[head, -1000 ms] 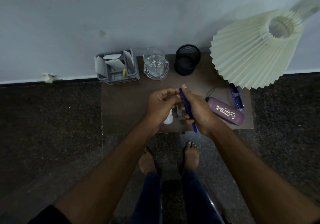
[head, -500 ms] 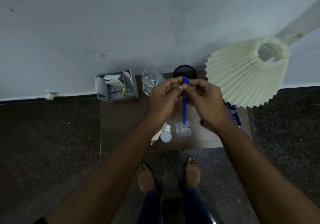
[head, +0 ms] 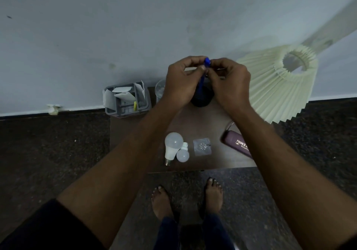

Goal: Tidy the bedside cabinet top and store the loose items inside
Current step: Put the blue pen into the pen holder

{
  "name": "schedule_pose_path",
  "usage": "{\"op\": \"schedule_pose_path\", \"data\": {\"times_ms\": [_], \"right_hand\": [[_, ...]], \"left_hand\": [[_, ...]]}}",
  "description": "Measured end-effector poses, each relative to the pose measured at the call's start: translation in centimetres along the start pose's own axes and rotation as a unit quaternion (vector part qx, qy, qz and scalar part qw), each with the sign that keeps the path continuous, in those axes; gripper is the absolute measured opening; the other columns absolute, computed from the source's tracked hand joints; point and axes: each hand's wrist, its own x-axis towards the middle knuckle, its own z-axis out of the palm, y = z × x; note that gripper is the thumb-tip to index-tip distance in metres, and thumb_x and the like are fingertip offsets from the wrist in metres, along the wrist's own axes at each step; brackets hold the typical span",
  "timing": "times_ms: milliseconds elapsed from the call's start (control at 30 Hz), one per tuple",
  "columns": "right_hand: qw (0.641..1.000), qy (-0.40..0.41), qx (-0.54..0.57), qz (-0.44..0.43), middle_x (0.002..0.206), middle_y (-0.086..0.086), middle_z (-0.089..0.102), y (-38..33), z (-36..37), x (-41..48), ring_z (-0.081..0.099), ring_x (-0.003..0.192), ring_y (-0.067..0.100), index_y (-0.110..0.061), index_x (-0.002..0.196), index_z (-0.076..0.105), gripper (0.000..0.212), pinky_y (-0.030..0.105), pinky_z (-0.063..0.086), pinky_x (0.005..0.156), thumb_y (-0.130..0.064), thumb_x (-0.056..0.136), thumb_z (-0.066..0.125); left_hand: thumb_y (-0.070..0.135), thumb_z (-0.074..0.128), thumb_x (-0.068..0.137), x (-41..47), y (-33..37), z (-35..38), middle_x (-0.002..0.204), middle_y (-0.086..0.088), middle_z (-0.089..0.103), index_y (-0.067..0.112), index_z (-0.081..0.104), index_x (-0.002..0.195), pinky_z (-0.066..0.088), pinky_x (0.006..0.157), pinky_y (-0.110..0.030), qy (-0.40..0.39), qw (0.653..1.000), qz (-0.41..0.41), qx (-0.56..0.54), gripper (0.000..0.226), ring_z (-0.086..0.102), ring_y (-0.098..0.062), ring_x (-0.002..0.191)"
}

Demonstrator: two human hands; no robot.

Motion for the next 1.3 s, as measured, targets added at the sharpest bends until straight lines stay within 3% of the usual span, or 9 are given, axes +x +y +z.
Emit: {"op": "schedule_pose_path", "data": {"times_ms": [100,267,367,533,800,1000,1133,1233,1300], "right_hand": [[1.0,0.004,-0.022,0.007,0.092,-0.004,0.075,1.3,0.9,-0.2,0.067,0.076,-0.002,-0.013,0.107,0.077,0.017,0.009,0.053,0.073,-0.012,0.091,0.069],[0.997,-0.014,-0.075,0.021,0.092,0.001,0.075,3.2,1.8,-0.9,0.07,0.085,0.015,-0.014,0.105,0.073,0.016,0.036,0.059,0.08,-0.012,0.091,0.064],[0.992,-0.039,-0.117,0.037,0.094,0.004,0.073,3.4,2.3,-0.8,0.068,0.086,0.02,-0.013,0.106,0.07,0.016,0.044,0.058,0.078,-0.014,0.092,0.061],[0.985,-0.062,-0.14,0.079,0.091,0.006,0.073,2.9,3.2,-0.2,0.069,0.081,0.022,-0.011,0.105,0.07,0.02,0.044,0.059,0.074,-0.011,0.092,0.056],[0.977,-0.093,-0.165,0.1,0.083,0.011,0.069,2.3,3.8,-0.1,0.065,0.076,0.029,-0.003,0.091,0.064,0.013,0.049,0.057,0.072,-0.008,0.088,0.052],[0.991,-0.04,-0.102,0.082,0.097,0.006,0.075,2.1,3.6,-3.2,0.068,0.087,0.019,-0.011,0.108,0.072,0.022,0.036,0.057,0.081,-0.01,0.089,0.061],[0.994,-0.014,-0.042,0.099,0.097,-0.009,0.073,2.0,3.3,-5.6,0.064,0.081,-0.004,-0.014,0.112,0.072,0.02,0.002,0.046,0.073,-0.015,0.094,0.066],[0.992,-0.012,0.011,0.125,0.088,-0.02,0.066,1.8,3.0,-7.4,0.065,0.077,-0.009,-0.017,0.11,0.071,0.016,0.006,0.049,0.067,-0.016,0.093,0.068],[0.986,-0.022,0.057,0.157,0.093,-0.012,0.07,1.7,2.9,-8.5,0.07,0.083,0.003,-0.017,0.111,0.07,0.017,0.027,0.059,0.072,-0.016,0.094,0.067]], "left_hand": [[0.005,0.062,0.095,0.2,-1.4,0.4,0.101,0.001,0.075,0.01,0.074,0.115,0.057,0.076,-0.014,-0.008,1.0,-0.026,0.014,0.024,0.071,0.003,0.084],[-0.004,0.055,0.096,-0.2,-3.3,0.7,0.123,-0.013,0.071,0.003,0.066,0.129,0.054,0.103,-0.034,-0.044,0.994,-0.095,0.006,0.035,0.068,-0.02,0.115],[-0.006,0.053,0.094,-0.4,-3.9,0.8,0.124,-0.013,0.071,0.002,0.064,0.131,0.056,0.093,-0.02,-0.046,0.993,-0.109,0.006,0.039,0.068,-0.012,0.105],[0.001,0.055,0.094,-0.2,-4.0,1.0,0.097,0.005,0.074,0.007,0.067,0.127,0.053,0.073,-0.01,-0.046,0.99,-0.13,-0.001,0.036,0.067,0.007,0.075],[0.007,0.056,0.094,-0.6,-3.6,1.1,0.071,0.029,0.07,0.015,0.068,0.115,0.052,0.074,-0.012,0.003,0.986,-0.159,-0.044,0.026,0.068,0.012,0.075],[0.002,0.053,0.094,-2.5,-3.3,1.5,0.1,0.014,0.072,0.01,0.065,0.128,0.056,0.098,-0.031,0.032,0.987,-0.141,-0.075,0.036,0.07,-0.01,0.104],[0.001,0.053,0.096,-4.3,-3.7,1.1,0.123,-0.003,0.07,0.009,0.063,0.131,0.053,0.105,-0.035,0.041,0.984,-0.147,-0.093,0.037,0.067,-0.012,0.115],[0.001,0.054,0.096,-5.8,-4.2,0.5,0.119,-0.002,0.072,0.013,0.066,0.125,0.056,0.098,-0.031,0.053,0.98,-0.156,-0.109,0.034,0.069,-0.011,0.111],[0.001,0.055,0.097,-7.0,-4.5,0.1,0.116,-0.002,0.073,0.014,0.068,0.123,0.058,0.093,-0.026,0.06,0.976,-0.167,-0.122,0.032,0.071,-0.011,0.108]]}}
